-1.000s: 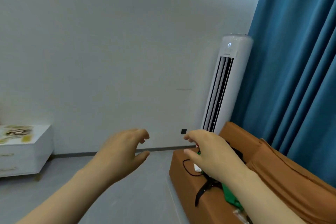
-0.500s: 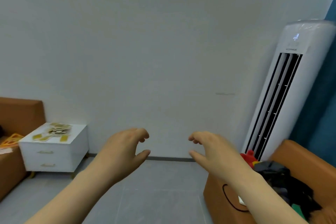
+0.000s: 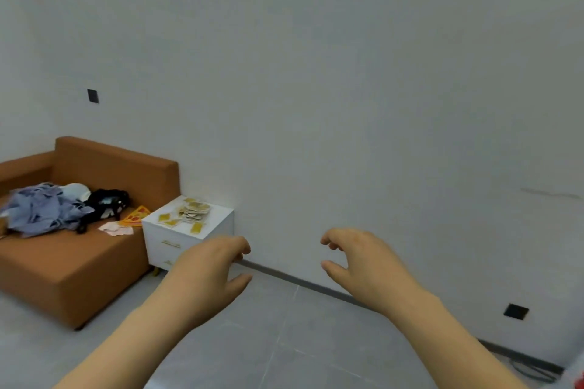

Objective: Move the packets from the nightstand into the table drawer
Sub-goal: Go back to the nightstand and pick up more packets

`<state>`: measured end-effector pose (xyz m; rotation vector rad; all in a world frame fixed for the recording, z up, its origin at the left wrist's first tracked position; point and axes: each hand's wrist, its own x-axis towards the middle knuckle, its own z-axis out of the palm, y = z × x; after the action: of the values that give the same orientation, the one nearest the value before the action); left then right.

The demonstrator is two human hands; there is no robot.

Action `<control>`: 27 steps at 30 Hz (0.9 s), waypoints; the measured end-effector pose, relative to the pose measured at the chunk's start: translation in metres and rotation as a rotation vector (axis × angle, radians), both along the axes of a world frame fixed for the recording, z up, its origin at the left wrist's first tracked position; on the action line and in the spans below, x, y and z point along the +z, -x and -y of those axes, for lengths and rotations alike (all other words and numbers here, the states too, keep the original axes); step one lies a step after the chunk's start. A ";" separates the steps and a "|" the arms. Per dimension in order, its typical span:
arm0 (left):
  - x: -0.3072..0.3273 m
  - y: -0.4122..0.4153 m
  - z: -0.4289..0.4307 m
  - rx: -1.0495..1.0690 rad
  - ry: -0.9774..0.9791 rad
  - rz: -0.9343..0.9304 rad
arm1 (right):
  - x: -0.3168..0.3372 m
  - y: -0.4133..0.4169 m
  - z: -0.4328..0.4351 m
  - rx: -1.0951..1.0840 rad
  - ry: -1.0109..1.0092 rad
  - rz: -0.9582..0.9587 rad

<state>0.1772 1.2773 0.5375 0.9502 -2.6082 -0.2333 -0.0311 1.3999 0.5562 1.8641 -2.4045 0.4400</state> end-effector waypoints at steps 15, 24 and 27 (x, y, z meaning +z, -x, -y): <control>-0.025 0.007 0.255 0.213 -0.035 0.050 | -0.027 0.032 0.285 0.183 -0.039 0.040; -0.051 0.028 0.402 0.246 -0.106 0.061 | -0.055 0.061 0.435 0.175 -0.132 0.082; -0.062 0.045 0.445 0.257 -0.114 0.079 | -0.065 0.081 0.485 0.186 -0.140 0.092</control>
<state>0.1320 0.8319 0.4752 1.3460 -2.5304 -0.2841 -0.1117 0.9150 0.4911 2.1853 -2.3856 0.3858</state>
